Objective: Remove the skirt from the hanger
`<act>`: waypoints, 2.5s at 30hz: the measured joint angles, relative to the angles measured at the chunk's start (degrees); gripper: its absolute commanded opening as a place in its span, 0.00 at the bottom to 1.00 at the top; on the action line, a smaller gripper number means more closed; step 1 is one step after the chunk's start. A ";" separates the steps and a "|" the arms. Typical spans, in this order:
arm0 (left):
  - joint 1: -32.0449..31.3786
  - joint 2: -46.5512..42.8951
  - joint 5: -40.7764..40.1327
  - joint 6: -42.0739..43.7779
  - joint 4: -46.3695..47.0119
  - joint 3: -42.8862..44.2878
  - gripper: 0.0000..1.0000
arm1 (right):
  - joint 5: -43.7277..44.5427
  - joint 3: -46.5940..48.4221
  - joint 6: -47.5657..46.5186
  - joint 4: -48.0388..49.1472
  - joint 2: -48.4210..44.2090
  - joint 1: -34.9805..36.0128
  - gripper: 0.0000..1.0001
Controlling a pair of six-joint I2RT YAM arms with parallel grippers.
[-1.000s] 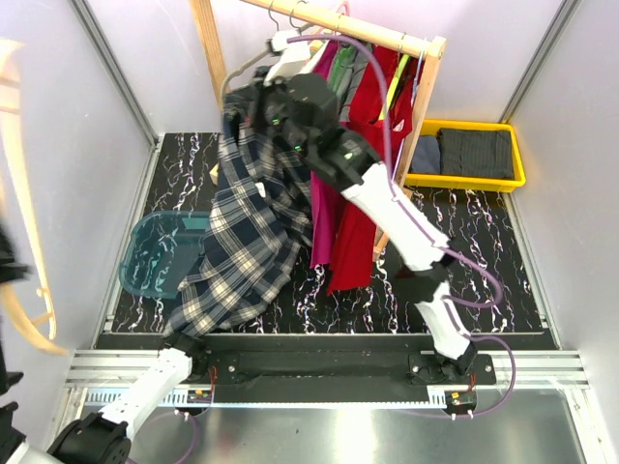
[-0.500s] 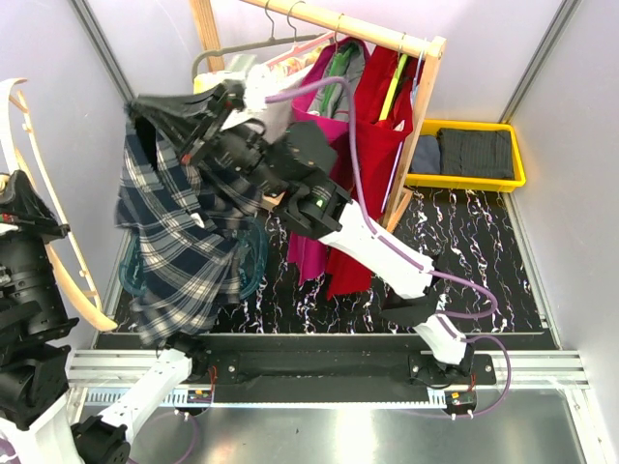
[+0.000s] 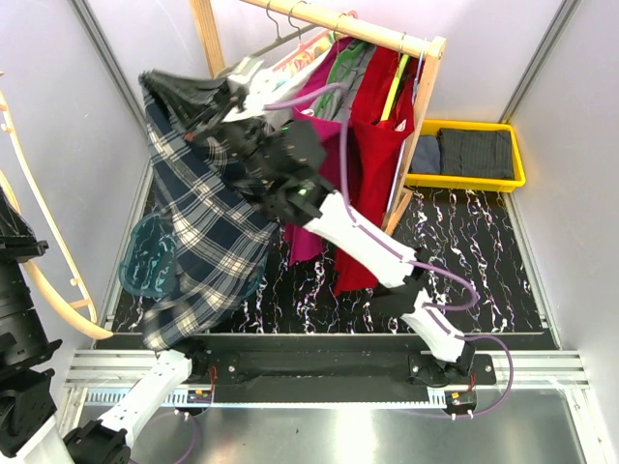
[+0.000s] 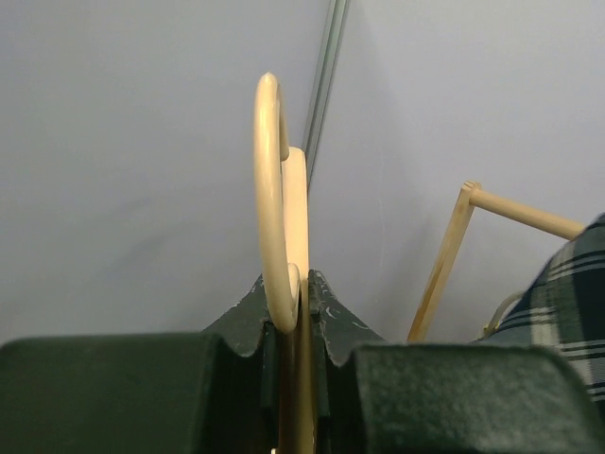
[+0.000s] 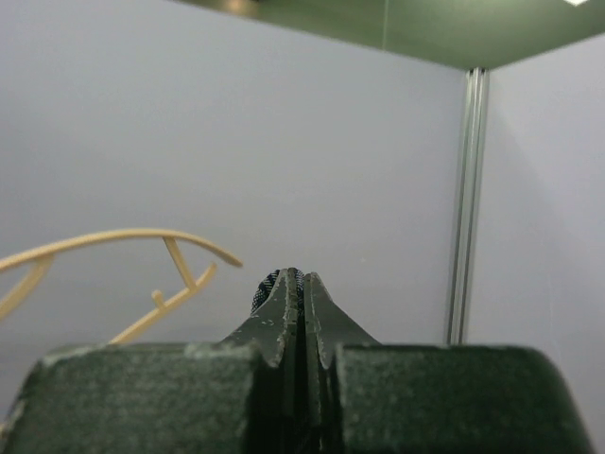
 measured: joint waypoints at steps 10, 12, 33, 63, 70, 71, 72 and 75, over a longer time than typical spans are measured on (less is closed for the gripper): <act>0.00 -0.07 1.99 -2.29 -2.49 0.20 0.00 | 2.36 -1.01 2.19 0.42 7.17 -1.25 0.00; 0.00 -0.09 2.49 -2.67 -2.86 0.07 0.00 | 2.69 -1.01 2.91 1.55 7.17 -1.25 0.00; 0.00 0.94 7.76 -1.16 -0.70 -0.09 0.00 | -0.39 -73.20 21.99 -12.98 -19.63 2.36 0.19; 29.49 56.81 76.28 -20.74 -3.76 33.55 0.00 | 12.39 -96.67 26.86 -15.87 -54.51 2.32 0.79; 28.28 56.94 77.94 -19.37 -4.35 30.86 0.00 | 14.40 -98.29 26.88 -15.32 -55.63 2.32 0.80; 27.47 57.70 77.81 -19.02 -4.81 32.57 0.00 | 14.62 -98.57 27.04 -15.08 -55.65 2.32 0.79; 26.40 58.66 77.35 -18.58 -4.87 34.23 0.00 | 14.84 -98.79 27.10 -14.88 -55.67 2.32 0.79; 22.43 61.79 74.99 -16.74 -4.74 38.71 0.00 | 15.02 -99.67 27.65 -14.34 -56.04 2.32 0.79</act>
